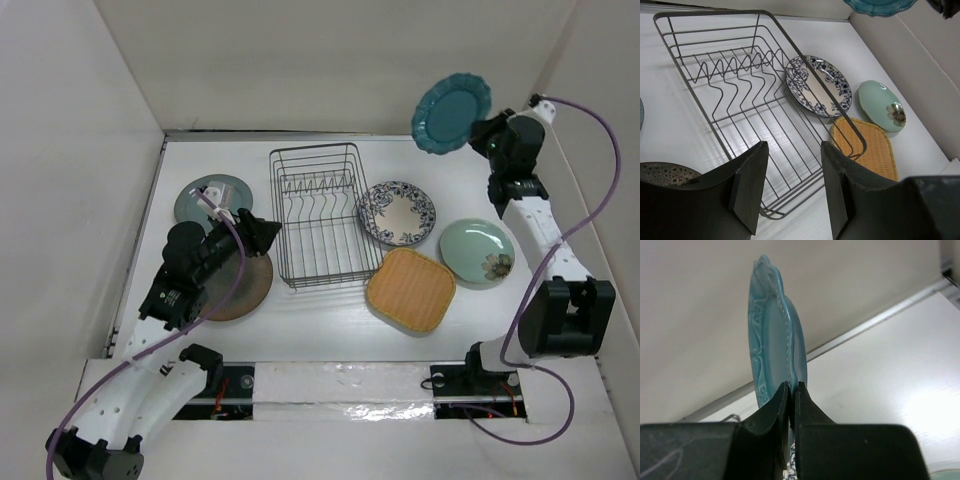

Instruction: Load the plates into the dish rack

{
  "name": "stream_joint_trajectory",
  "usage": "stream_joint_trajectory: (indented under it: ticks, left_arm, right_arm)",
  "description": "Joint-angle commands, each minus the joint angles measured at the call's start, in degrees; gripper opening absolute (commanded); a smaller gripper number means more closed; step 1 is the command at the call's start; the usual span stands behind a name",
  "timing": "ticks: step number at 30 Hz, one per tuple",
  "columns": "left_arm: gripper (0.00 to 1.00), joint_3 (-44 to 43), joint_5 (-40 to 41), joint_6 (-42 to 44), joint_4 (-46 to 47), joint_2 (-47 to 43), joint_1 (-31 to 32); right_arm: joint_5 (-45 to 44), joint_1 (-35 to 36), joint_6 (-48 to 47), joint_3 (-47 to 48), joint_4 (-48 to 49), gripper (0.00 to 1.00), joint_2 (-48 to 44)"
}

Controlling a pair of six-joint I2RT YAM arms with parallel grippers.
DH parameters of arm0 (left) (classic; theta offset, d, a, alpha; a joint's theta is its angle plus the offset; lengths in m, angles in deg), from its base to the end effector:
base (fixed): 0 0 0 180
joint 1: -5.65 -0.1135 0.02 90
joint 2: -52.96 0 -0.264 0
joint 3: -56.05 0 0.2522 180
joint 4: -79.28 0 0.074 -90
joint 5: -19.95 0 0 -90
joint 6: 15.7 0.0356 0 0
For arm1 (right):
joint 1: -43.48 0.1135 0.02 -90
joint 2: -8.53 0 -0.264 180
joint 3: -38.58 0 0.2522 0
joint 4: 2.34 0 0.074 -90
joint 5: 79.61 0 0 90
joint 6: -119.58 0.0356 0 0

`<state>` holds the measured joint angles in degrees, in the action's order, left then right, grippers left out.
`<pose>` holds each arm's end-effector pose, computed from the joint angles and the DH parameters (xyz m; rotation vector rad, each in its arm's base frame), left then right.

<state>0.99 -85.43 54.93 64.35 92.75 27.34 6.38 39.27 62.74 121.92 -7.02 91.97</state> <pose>0.1533 -0.0711 0.3495 0.2502 1.5985 -0.7683 0.3500 -0.0283 0.3662 0.5836 1.5585 0.3261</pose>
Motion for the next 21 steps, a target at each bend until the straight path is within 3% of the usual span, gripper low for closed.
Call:
stream_joint_trajectory:
  ticks: [1,6,8,9,11,17,21]
  left_arm:
    - [0.42,-1.2,1.2,0.4,1.7,-0.6,0.2]
    - [0.37,-1.2,4.5,0.1,1.3,-0.9,0.2]
    - [0.27,-1.4,5.8,0.1,0.5,-0.8,0.2]
    - [0.12,-1.4,6.1,0.0,-0.1,-0.7,0.2]
    - [0.00,-1.5,6.4,-0.1,-0.4,-0.7,0.2]
    - [0.00,-1.7,7.9,-0.3,-0.9,-1.6,0.2]
    - [0.07,-1.8,7.9,-0.4,-0.9,-1.3,0.2]
  right_arm:
    - [-8.1,8.7,-8.4,11.1,-0.4,0.00,-3.5]
    - [-17.5,18.3,-14.5,20.2,-12.0,0.00,-1.2]
    - [-20.2,22.9,-16.6,24.9,-15.8,0.00,0.8]
    - [-21.7,24.4,-17.3,26.3,-17.0,0.00,1.6]
    - [-25.9,27.1,-18.8,30.0,-18.9,0.00,4.1]
    - [-35.4,35.9,-19.3,34.9,-24.5,0.00,10.2]
    - [-40.2,38.0,-17.5,36.4,-26.9,0.00,13.0]
